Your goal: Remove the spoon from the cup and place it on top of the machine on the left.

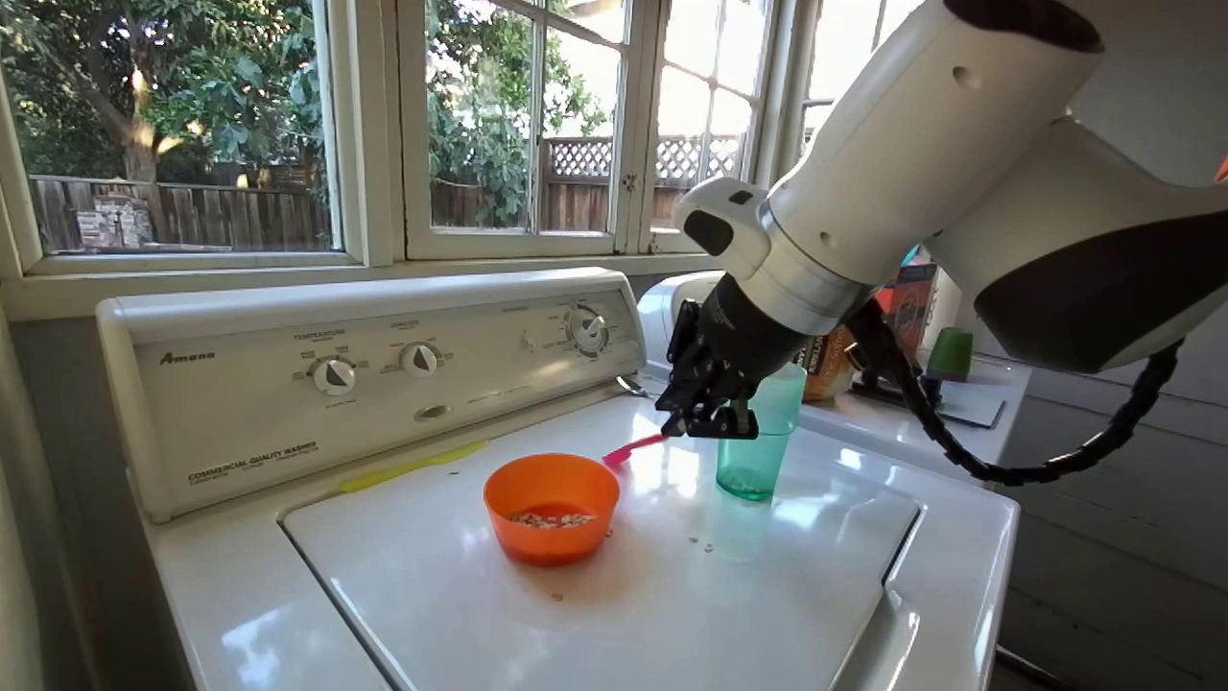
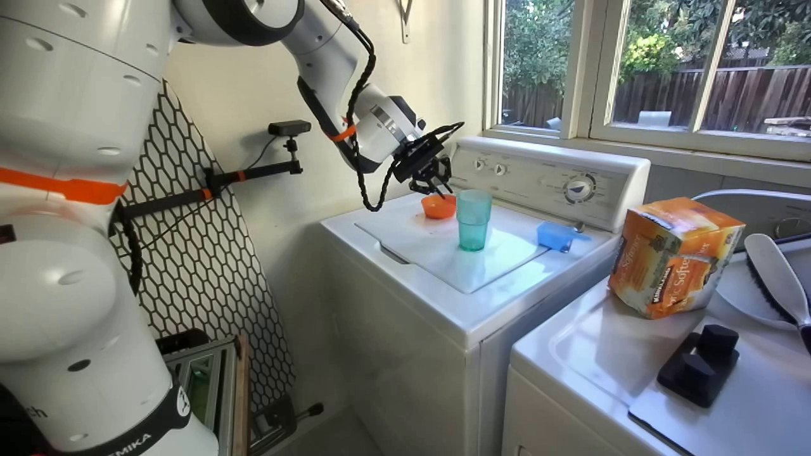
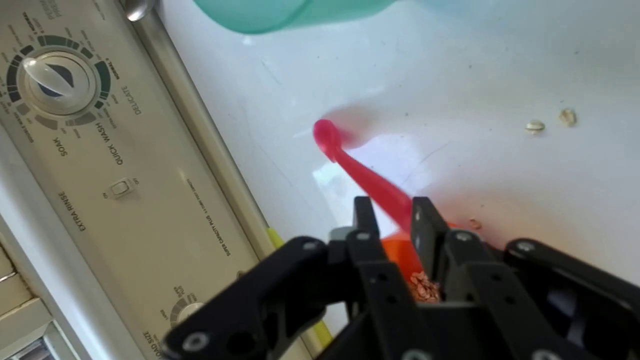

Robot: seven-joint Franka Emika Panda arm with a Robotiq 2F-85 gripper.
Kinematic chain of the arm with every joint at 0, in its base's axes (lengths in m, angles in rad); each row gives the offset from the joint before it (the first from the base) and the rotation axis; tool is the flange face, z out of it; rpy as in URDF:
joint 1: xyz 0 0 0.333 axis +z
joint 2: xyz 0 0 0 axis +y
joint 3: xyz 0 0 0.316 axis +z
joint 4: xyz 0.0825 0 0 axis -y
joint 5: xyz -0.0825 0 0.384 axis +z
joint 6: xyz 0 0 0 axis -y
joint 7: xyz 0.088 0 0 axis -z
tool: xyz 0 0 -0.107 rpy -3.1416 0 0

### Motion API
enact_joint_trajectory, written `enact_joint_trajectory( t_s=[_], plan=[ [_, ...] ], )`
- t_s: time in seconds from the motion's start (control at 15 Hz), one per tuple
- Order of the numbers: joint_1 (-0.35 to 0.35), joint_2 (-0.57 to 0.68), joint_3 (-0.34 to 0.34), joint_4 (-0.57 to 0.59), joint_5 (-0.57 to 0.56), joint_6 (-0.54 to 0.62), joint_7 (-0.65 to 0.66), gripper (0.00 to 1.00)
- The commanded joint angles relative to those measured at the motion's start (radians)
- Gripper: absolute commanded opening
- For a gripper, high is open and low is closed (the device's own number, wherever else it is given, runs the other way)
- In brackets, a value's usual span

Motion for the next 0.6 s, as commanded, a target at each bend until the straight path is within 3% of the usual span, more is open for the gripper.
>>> enact_joint_trajectory(
  t_s=[0.0, 0.13, 0.33, 0.47, 0.53],
  plan=[
    [0.003, 0.031, -0.002, 0.012, 0.019, -0.002, -0.041, 0.58],
    [-0.001, 0.029, 0.009, 0.01, 0.043, -0.021, -0.09, 0.73],
    [-0.021, -0.027, 0.058, 0.007, 0.202, -0.12, -0.245, 0.95],
    [-0.037, -0.094, 0.105, 0.025, 0.382, -0.257, -0.368, 1.0],
    [-0.092, -0.111, 0.181, 0.052, 0.46, -0.351, -0.426, 1.0]
  ],
)
